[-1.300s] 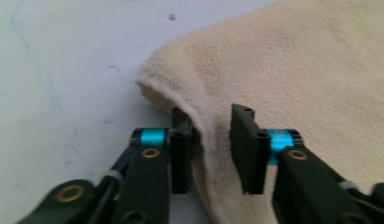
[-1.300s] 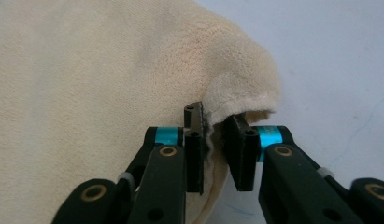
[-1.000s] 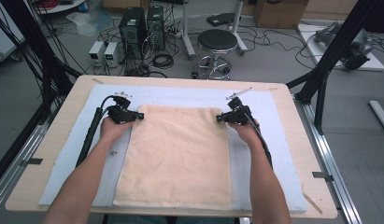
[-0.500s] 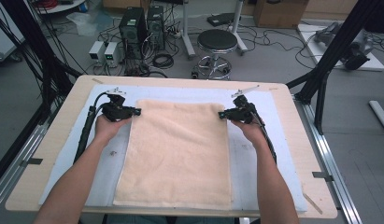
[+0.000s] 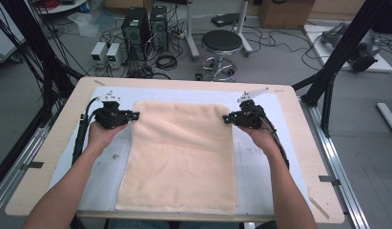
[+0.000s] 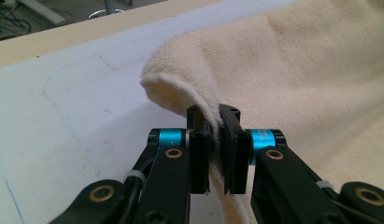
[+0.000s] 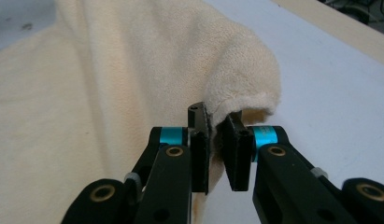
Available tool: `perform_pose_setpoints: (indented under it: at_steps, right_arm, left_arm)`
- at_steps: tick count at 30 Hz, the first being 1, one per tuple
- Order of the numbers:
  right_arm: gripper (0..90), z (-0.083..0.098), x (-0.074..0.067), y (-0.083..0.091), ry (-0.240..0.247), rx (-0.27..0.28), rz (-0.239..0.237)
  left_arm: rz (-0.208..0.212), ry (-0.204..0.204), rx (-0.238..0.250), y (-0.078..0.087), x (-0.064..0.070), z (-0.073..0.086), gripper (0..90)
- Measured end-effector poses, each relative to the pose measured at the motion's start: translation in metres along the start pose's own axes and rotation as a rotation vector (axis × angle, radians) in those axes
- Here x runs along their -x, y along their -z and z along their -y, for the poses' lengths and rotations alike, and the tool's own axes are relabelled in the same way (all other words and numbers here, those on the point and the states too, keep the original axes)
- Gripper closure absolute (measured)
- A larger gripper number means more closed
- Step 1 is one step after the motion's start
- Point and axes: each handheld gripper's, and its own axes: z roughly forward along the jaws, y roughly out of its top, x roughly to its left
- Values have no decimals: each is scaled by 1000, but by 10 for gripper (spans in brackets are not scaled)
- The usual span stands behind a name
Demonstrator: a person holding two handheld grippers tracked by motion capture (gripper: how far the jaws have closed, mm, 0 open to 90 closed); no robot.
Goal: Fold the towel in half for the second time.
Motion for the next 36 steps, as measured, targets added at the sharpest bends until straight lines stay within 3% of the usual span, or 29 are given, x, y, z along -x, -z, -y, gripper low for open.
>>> perform_pose_setpoints:
  at_steps: [1,3,6,11,13,15,19,25,31,36]
  right_arm:
    - [826,0,-2,2,7,7,0]
    - [825,2,-11,9,33,19,-5]
    - [822,8,-21,18,56,22,-8]
    - [820,25,-40,31,77,29,-27]
    - [820,33,-50,34,89,21,-34]
    - [820,41,-61,34,108,9,-41]
    - [819,62,-74,31,94,-7,-61]
    - [796,86,-79,21,68,-40,-67]
    - [617,89,-73,22,20,-42,-69]
    - [524,91,-69,32,5,-62,-29]
  left_arm:
    - [6,-7,-14,4,2,1,825]
    - [0,-34,9,10,9,3,824]
    - [17,-36,28,21,18,11,823]
    - [40,-85,7,34,37,31,821]
    - [48,-128,-27,38,44,37,820]
    - [62,-126,-40,40,50,44,820]
    - [80,-121,-58,44,56,58,818]
    - [64,-130,-100,43,63,76,766]
    - [74,-105,-136,48,59,79,602]
    - [55,-80,-139,55,53,77,499]
